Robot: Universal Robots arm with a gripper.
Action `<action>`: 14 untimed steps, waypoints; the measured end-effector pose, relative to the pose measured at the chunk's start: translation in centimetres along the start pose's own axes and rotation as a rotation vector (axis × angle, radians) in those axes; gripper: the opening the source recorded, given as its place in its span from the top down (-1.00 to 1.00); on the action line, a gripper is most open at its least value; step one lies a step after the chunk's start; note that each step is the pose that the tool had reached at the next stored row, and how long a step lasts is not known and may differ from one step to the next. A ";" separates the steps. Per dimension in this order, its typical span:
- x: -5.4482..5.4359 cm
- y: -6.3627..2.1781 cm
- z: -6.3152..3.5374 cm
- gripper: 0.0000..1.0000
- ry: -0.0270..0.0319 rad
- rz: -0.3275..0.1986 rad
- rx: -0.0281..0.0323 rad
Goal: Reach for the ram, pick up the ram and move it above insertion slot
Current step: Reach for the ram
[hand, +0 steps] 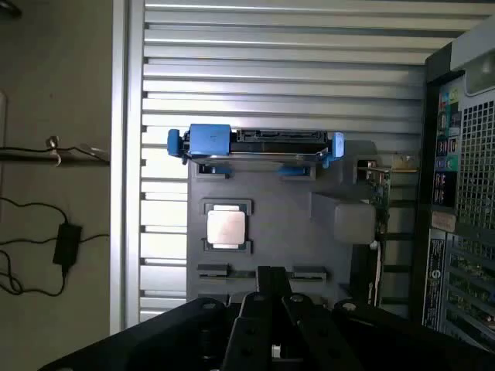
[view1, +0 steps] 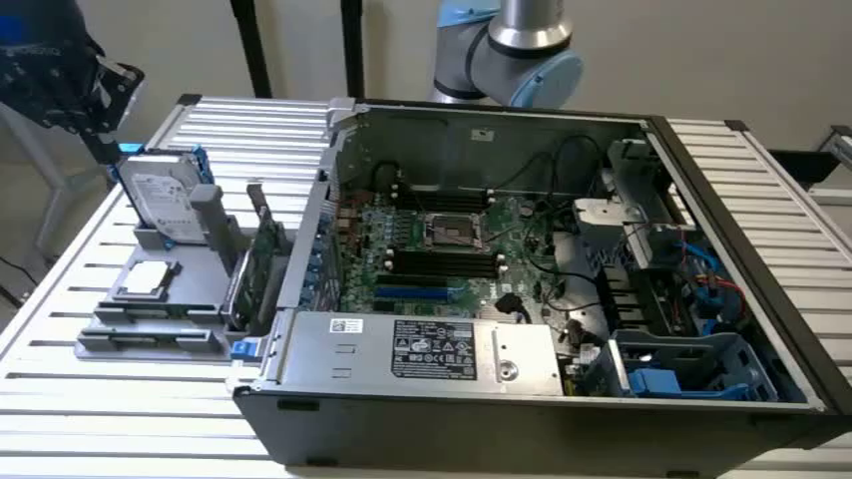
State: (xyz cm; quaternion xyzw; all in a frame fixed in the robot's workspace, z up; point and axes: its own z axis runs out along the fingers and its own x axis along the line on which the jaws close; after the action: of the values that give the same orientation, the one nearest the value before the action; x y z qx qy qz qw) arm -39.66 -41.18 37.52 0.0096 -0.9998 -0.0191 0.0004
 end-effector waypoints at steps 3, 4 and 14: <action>0.0 0.00 0.00 0.79 0.0000 0.000 0.0000; 0.0 0.00 0.00 0.79 0.0000 0.000 0.0000; 0.0 -0.04 -0.01 0.79 0.0006 0.000 0.0001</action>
State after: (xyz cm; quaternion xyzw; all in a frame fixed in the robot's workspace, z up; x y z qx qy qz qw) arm -39.66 -41.22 37.53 0.0096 -0.9998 -0.0190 0.0007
